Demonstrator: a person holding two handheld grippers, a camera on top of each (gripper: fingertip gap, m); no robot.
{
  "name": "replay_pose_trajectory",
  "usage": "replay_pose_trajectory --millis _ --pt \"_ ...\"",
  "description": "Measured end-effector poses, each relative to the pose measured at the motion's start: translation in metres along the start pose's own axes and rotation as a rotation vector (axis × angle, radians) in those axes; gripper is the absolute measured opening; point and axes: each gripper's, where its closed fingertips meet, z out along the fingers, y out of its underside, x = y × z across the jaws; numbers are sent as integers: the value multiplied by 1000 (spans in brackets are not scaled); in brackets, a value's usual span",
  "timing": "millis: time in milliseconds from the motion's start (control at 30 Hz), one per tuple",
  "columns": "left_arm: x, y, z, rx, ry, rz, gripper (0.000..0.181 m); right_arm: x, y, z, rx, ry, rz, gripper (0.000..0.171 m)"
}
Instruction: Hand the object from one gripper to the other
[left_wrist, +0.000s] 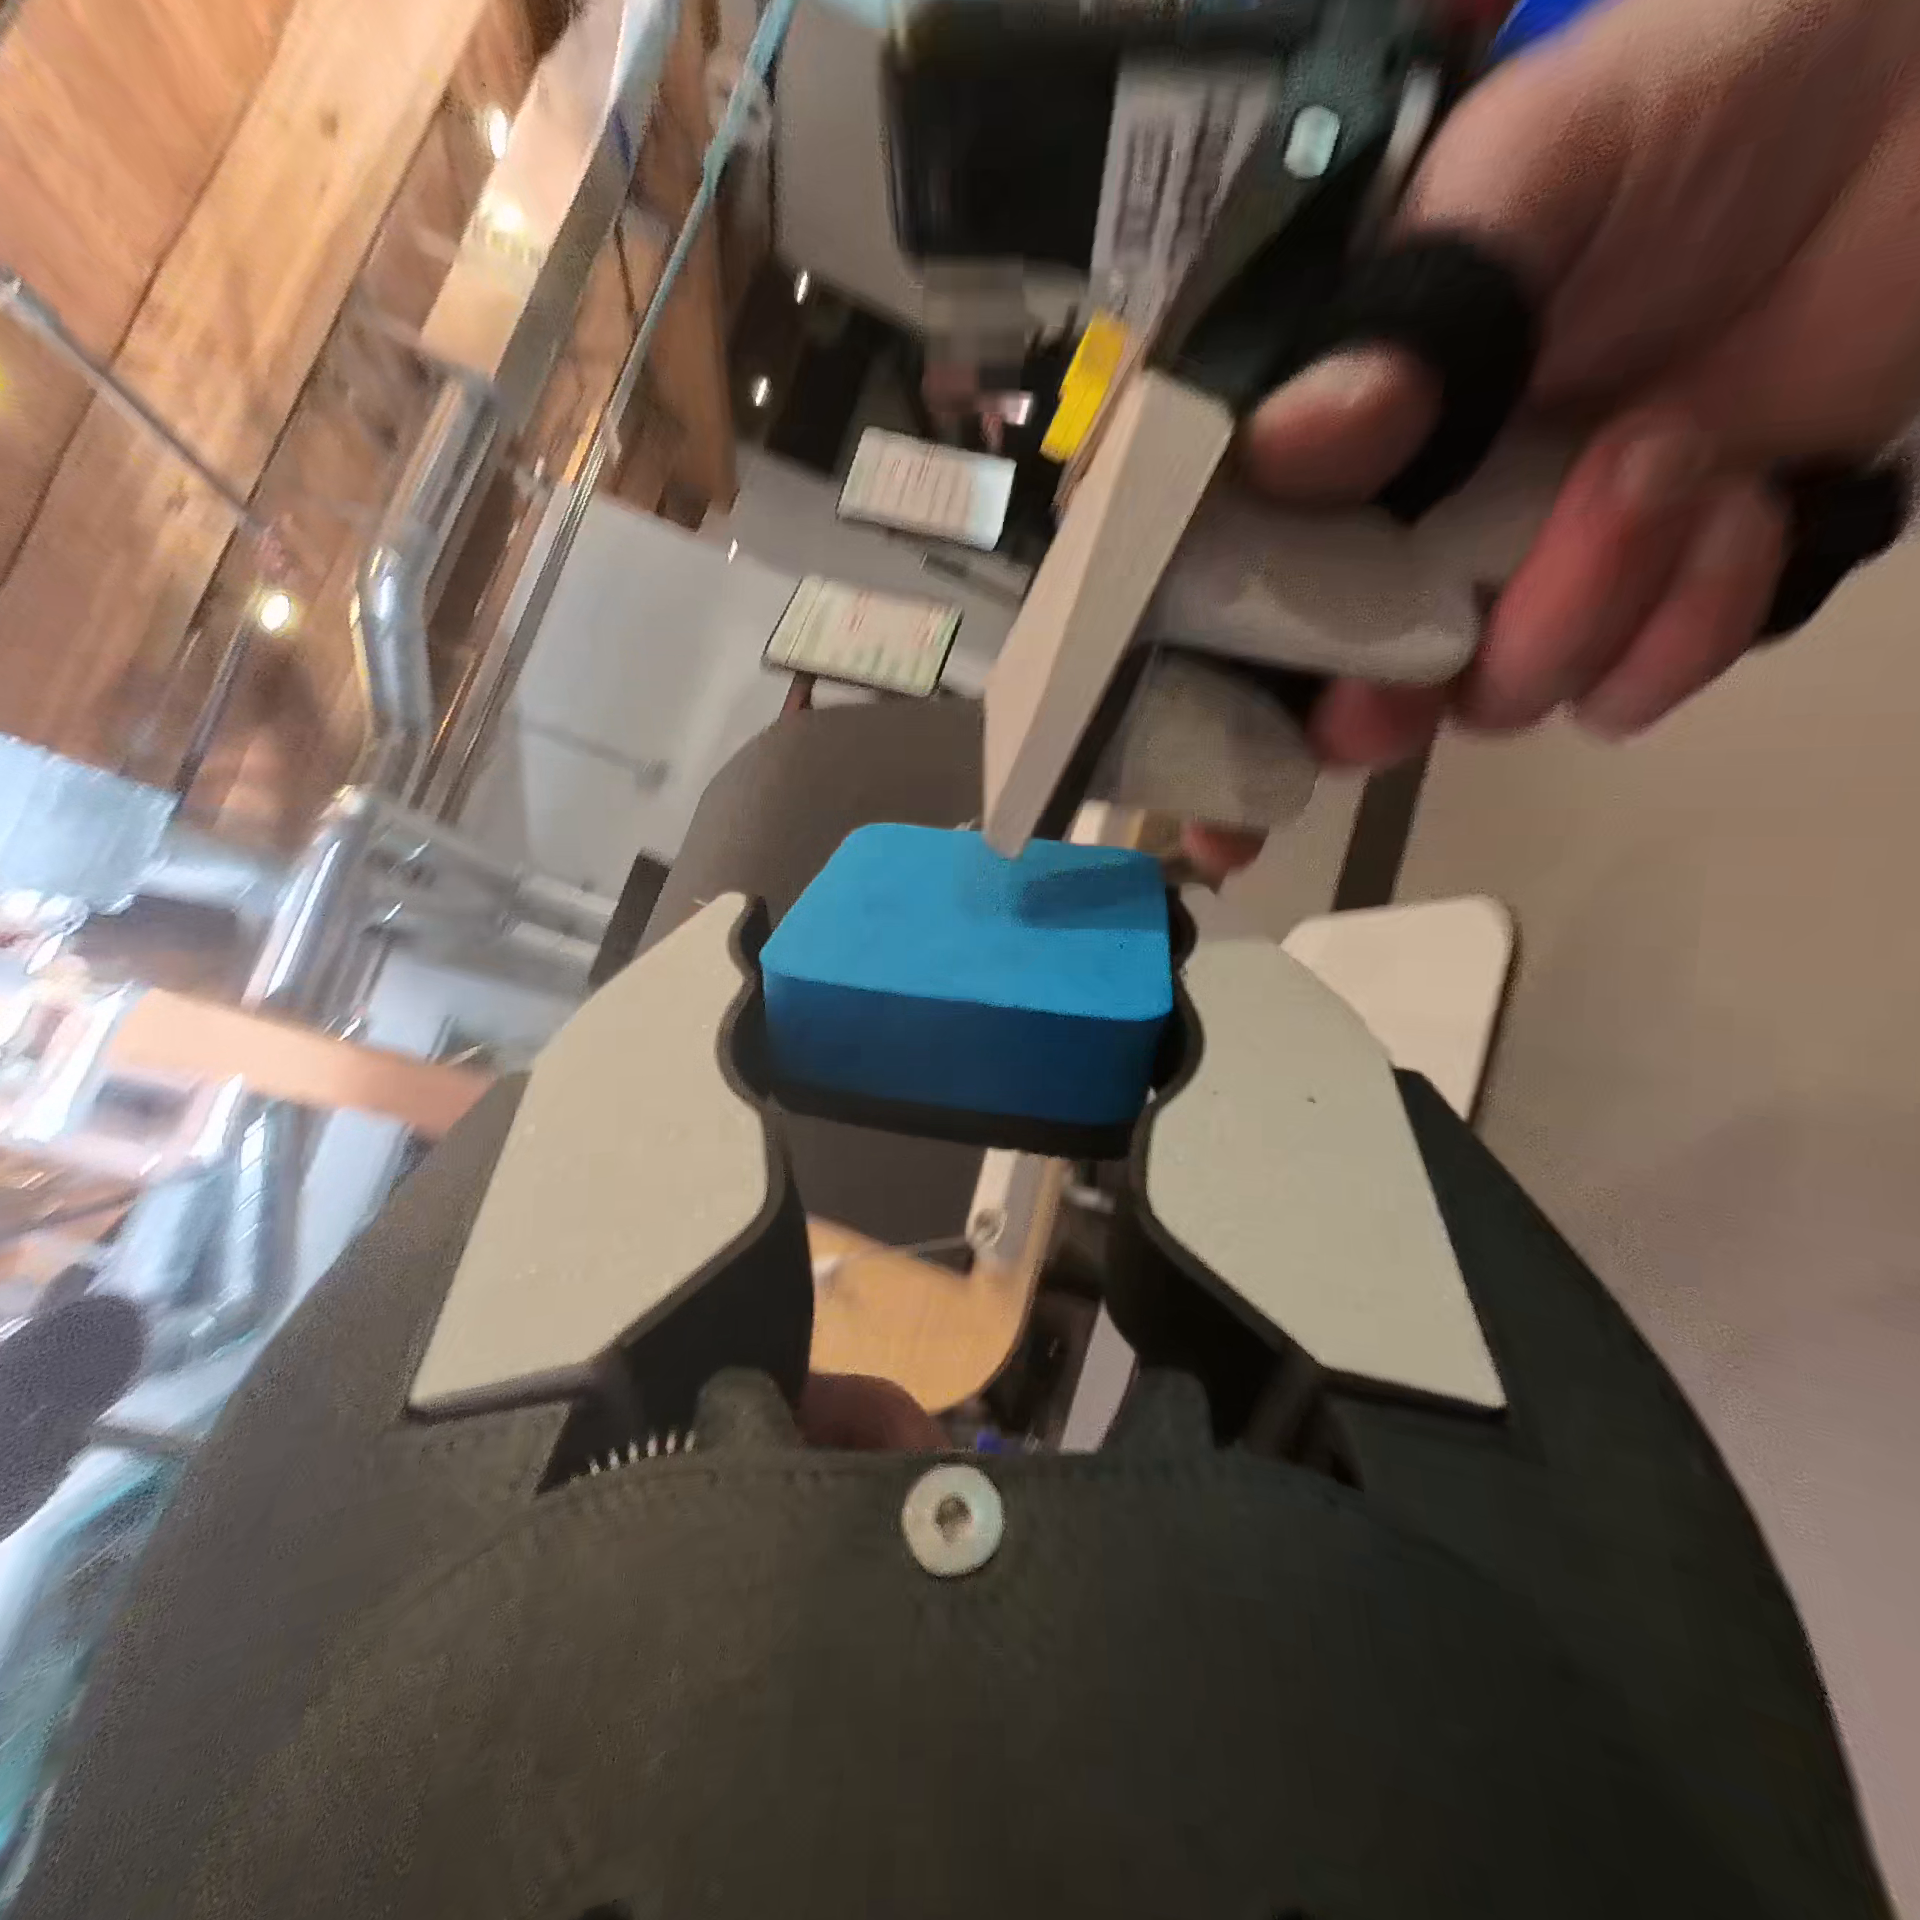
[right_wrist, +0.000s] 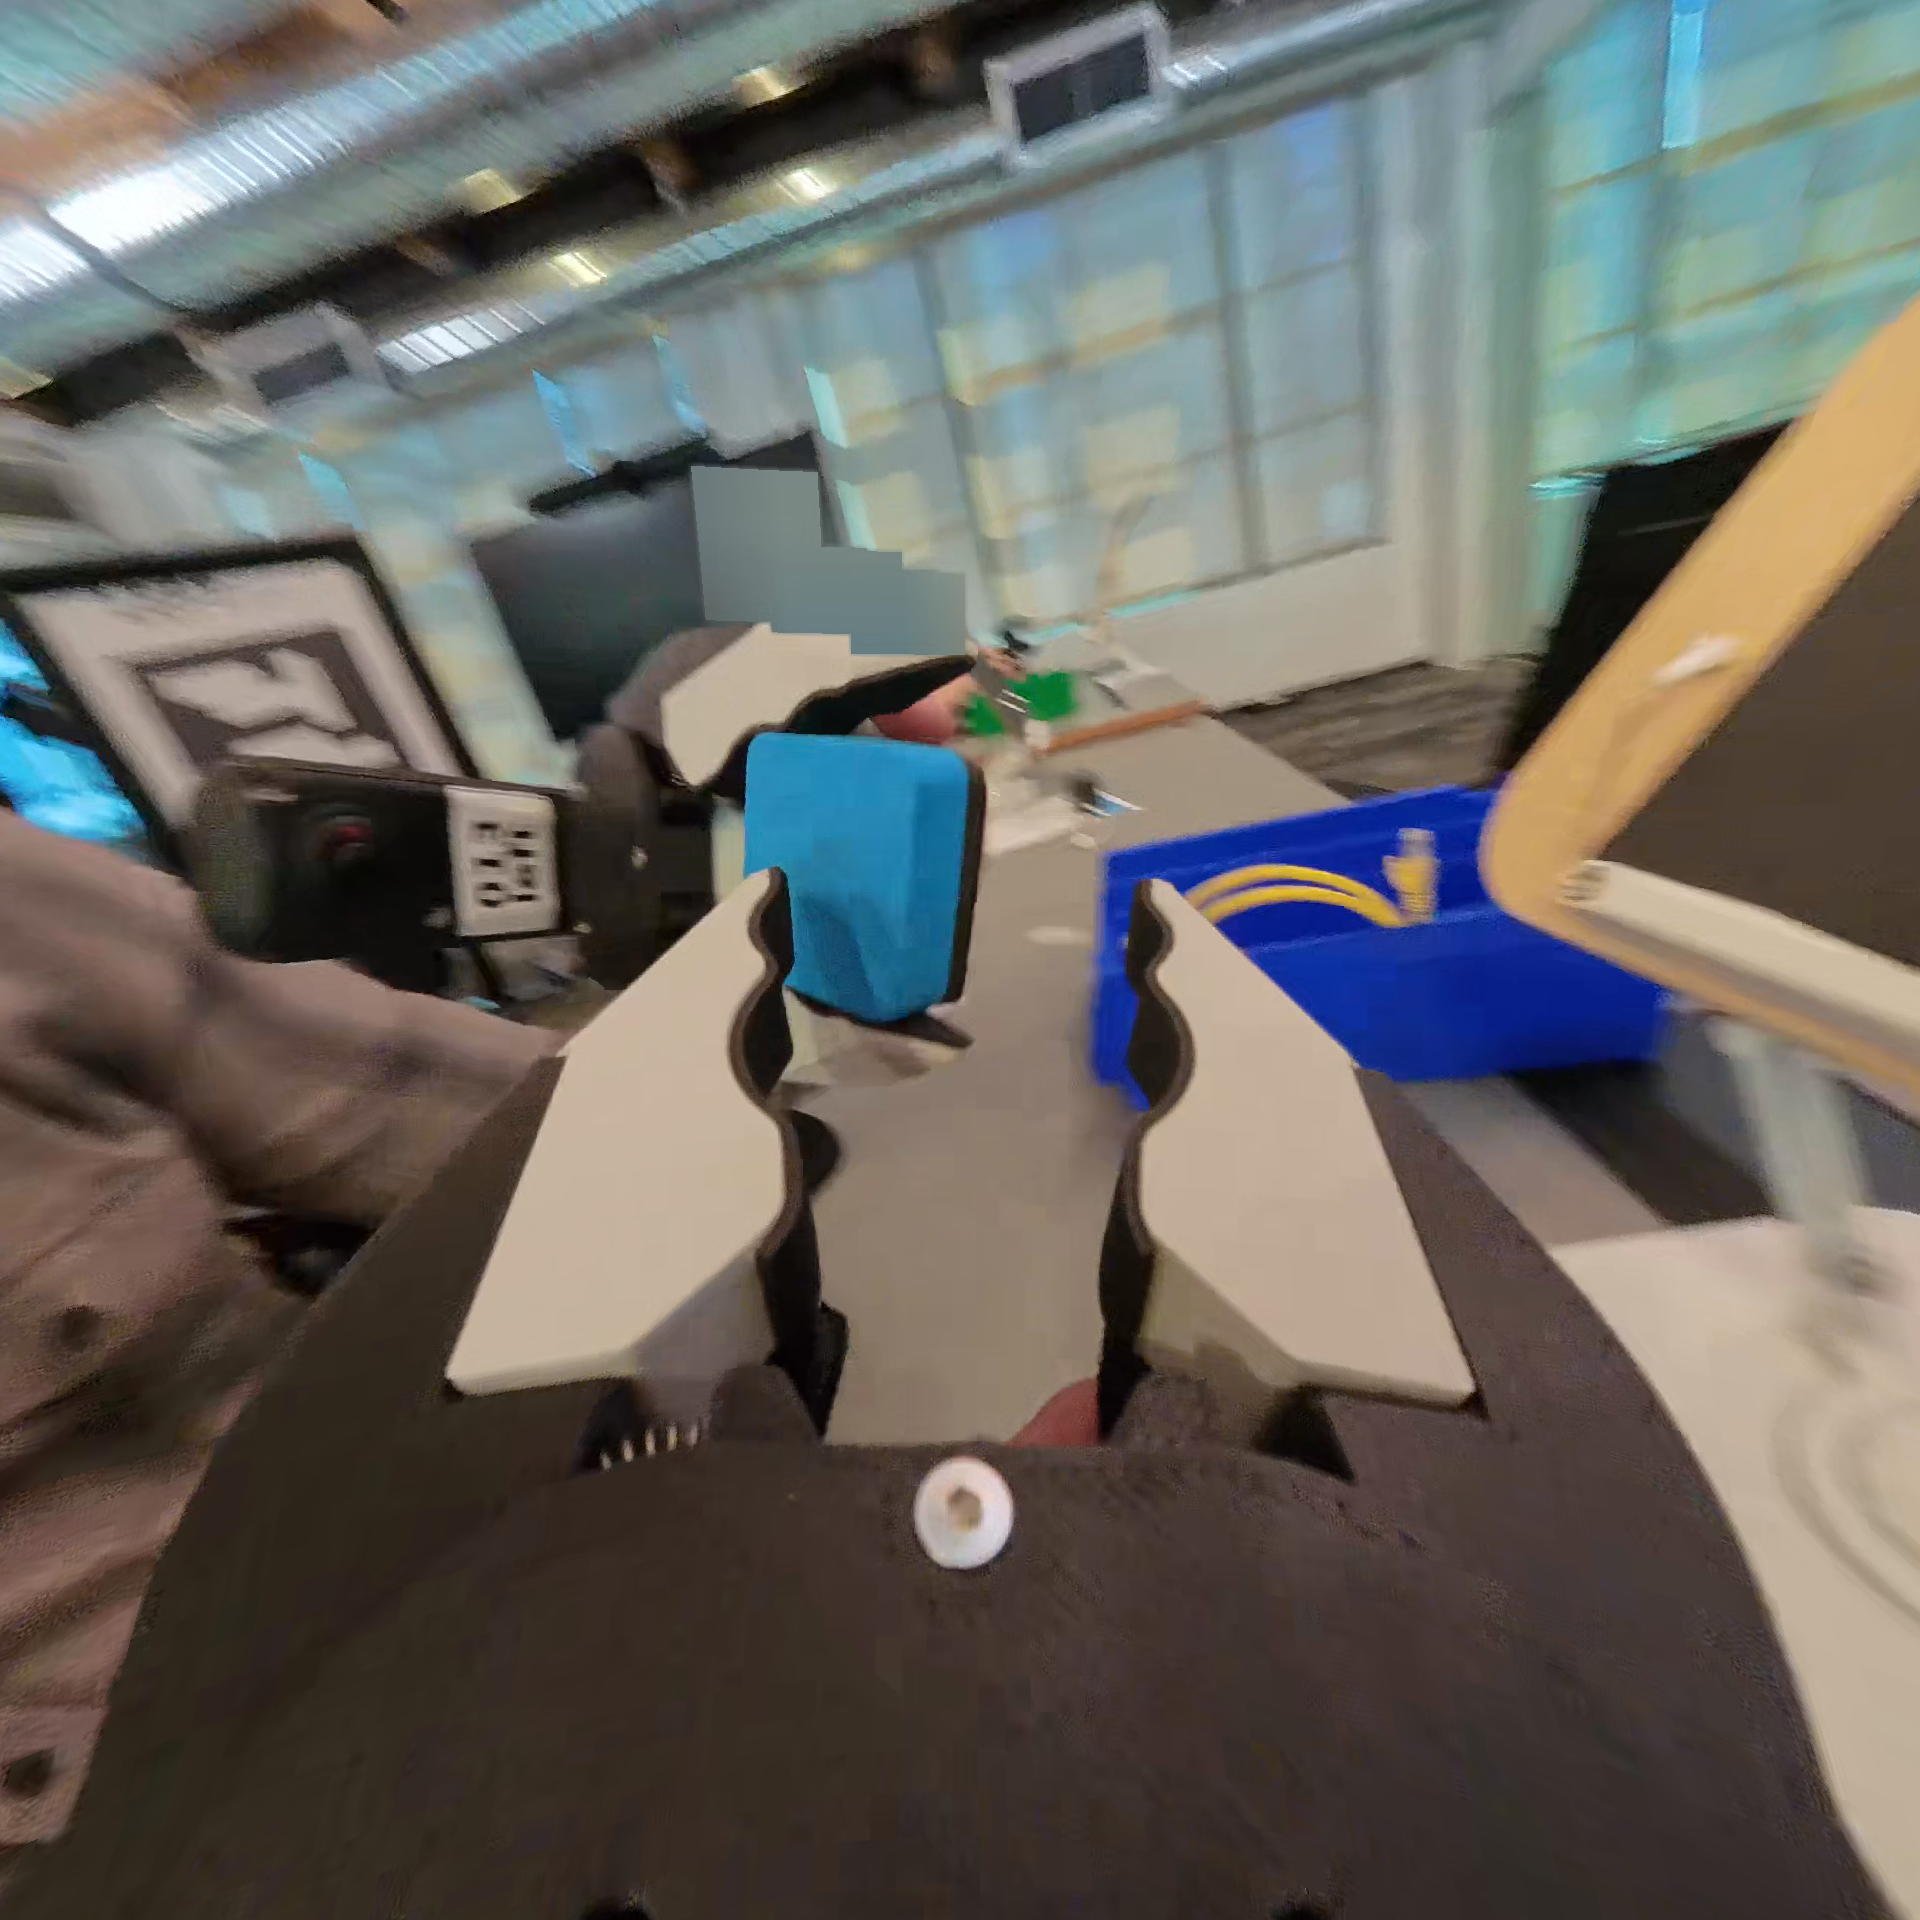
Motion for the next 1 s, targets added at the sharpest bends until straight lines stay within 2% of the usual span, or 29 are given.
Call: replay_pose_trajectory --millis 67,200,300,433,567,633,733,900,1000 --pt "-4 13 3 -70 -25 27 70 2 0 2 -80 96 -97 67" --pt "-3 18 5 -133 -43 87 70 0 5 14 -174 191 -159 64" --pt "1 16 7 -165 -63 152 70 0 17 24 -223 213 -151 64" --pt "1 21 9 -209 -81 177 69 3 19 30 -220 240 -158 56" --pt "1 14 9 -157 -88 182 70 -1 18 27 -204 182 -140 55" --pt "2 2 7 -72 -73 140 80 -10 9 25 -135 99 -108 55" --pt "-1 -5 2 7 17 -103 91 -13 -19 11 58 42 -102 55" --pt "-26 -17 -4 164 -22 -472 71 -15 -62 -15 366 63 -194 54" --pt "-30 -31 -7 247 -105 -473 64 -21 -68 -17 522 -14 -129 55"
